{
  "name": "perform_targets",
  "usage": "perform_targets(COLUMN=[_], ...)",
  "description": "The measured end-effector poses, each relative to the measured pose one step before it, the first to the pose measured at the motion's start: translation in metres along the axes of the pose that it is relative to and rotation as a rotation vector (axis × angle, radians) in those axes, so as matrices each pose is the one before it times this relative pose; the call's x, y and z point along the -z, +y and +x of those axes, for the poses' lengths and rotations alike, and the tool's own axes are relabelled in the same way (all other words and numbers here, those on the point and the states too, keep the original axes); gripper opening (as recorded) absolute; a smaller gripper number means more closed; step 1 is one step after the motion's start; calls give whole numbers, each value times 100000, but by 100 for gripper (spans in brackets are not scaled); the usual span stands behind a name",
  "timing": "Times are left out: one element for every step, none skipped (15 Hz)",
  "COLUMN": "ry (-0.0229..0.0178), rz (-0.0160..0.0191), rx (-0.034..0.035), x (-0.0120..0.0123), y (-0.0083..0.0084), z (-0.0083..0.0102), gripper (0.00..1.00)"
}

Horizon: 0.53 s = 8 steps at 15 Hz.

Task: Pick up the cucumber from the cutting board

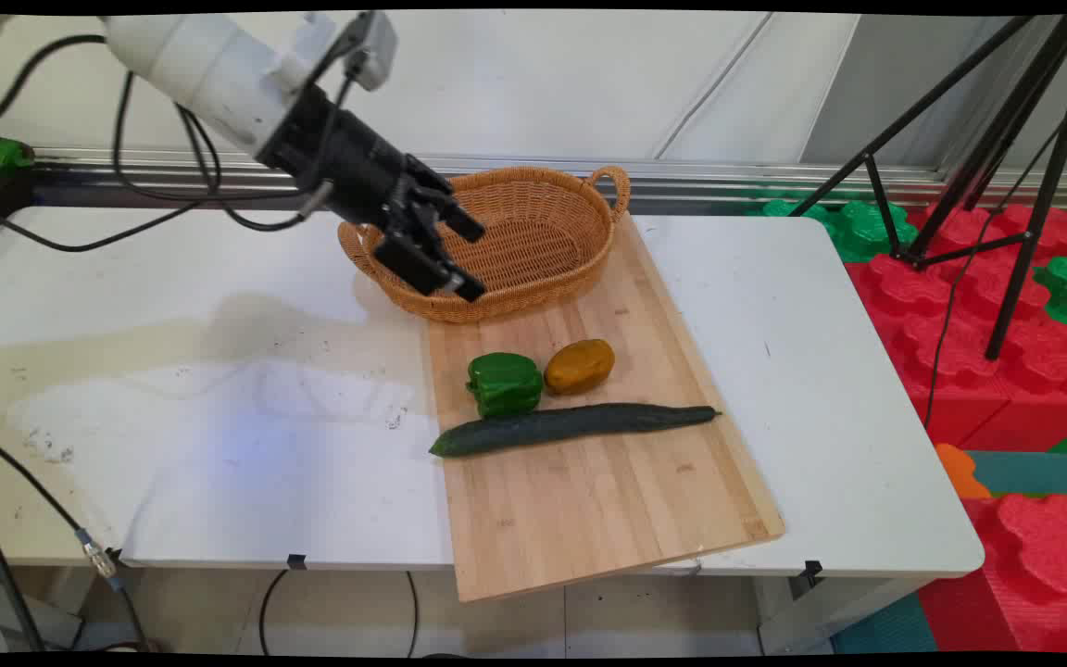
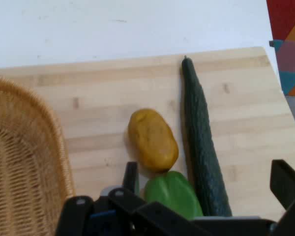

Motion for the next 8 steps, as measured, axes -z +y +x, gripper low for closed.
perform_targets(ry=[-366, -644, -910, -947, -856, -603, -894, -1025], rz=[-412, -677, -895, -950, -813, -563, -658, -594], rx=[-433, -643, -791, -805, -769, -667, -1049, -1397], x=[-599, -959, -1212, -1264, -1066, -725, -1070, -1232], y=[79, 111, 185, 211, 177, 135, 171, 182], z=[267, 383, 448, 429, 335, 240, 348, 430], gripper=[100, 100, 100, 100, 100, 100, 100, 100])
